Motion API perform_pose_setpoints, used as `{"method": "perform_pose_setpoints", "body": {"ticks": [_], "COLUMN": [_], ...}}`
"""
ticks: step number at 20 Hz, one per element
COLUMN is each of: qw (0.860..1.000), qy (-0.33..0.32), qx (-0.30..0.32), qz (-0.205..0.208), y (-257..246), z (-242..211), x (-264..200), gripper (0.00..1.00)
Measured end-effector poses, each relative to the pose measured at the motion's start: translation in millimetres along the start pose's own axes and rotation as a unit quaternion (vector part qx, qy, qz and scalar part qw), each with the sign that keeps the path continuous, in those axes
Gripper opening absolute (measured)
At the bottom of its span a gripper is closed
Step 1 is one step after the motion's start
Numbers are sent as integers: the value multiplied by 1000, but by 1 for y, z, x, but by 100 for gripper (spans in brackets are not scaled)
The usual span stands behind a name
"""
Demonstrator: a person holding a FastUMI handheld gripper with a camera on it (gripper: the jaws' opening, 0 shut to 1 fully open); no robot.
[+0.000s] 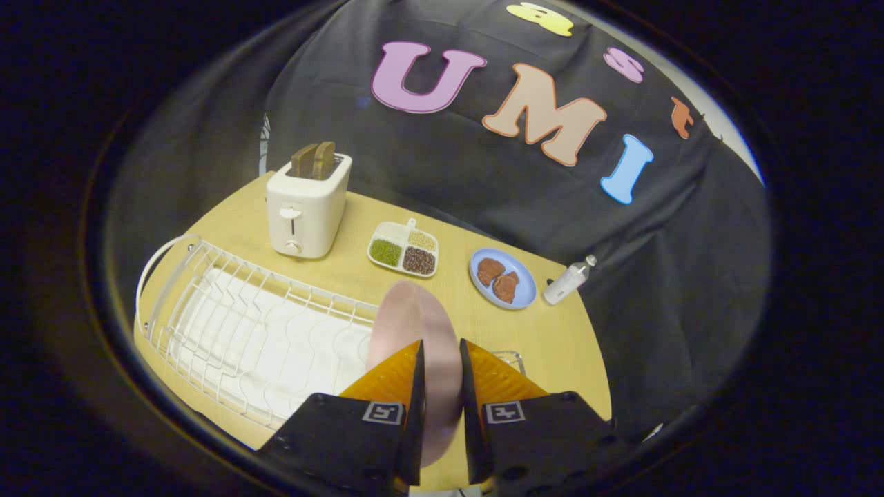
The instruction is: Take the plate from the dish rack, then take the spoon from the basket and place it into the plate.
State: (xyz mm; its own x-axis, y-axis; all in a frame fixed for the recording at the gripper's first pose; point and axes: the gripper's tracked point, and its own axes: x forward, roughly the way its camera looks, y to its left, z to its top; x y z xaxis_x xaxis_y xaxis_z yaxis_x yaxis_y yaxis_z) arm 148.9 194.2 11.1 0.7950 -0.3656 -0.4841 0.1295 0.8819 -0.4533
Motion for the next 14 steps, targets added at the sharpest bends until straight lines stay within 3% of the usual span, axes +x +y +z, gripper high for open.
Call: {"method": "perform_pose_setpoints", "body": {"ticks": [5,14], "qw": [999,976], "qy": [-24,-24], "qx": [12,149], "qz": [35,159], "y": [10,-23], "z": [15,18], "x": [-14,-60], "gripper": [23,23]}}
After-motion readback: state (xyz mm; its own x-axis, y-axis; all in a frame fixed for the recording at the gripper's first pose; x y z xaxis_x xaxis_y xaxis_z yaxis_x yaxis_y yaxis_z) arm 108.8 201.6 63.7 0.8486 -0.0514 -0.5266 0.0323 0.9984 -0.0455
